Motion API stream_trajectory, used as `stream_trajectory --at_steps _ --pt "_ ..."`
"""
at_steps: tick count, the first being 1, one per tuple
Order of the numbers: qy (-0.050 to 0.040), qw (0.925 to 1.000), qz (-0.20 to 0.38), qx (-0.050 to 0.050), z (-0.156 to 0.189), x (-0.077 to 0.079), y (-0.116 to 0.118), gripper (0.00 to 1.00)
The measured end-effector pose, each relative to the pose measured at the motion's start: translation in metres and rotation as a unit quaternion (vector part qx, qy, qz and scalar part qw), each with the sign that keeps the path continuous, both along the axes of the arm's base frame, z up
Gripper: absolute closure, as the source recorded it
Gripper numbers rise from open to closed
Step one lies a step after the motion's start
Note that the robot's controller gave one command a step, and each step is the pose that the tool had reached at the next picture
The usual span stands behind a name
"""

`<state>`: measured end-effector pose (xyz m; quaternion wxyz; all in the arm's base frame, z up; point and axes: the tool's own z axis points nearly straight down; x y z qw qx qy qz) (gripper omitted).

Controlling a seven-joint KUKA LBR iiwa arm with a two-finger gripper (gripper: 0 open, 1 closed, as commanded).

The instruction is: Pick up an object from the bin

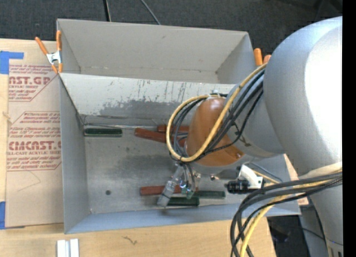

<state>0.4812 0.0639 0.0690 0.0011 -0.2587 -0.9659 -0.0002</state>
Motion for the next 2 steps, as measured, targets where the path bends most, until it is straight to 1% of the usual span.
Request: stream_trajectory --at_steps 1,2 --pt "0.0 1.0 0.001 0.0 0.001 0.0 0.001 1.0" --pt "-0.0045 1.0 0.001 0.0 0.113 0.002 0.001 1.0"
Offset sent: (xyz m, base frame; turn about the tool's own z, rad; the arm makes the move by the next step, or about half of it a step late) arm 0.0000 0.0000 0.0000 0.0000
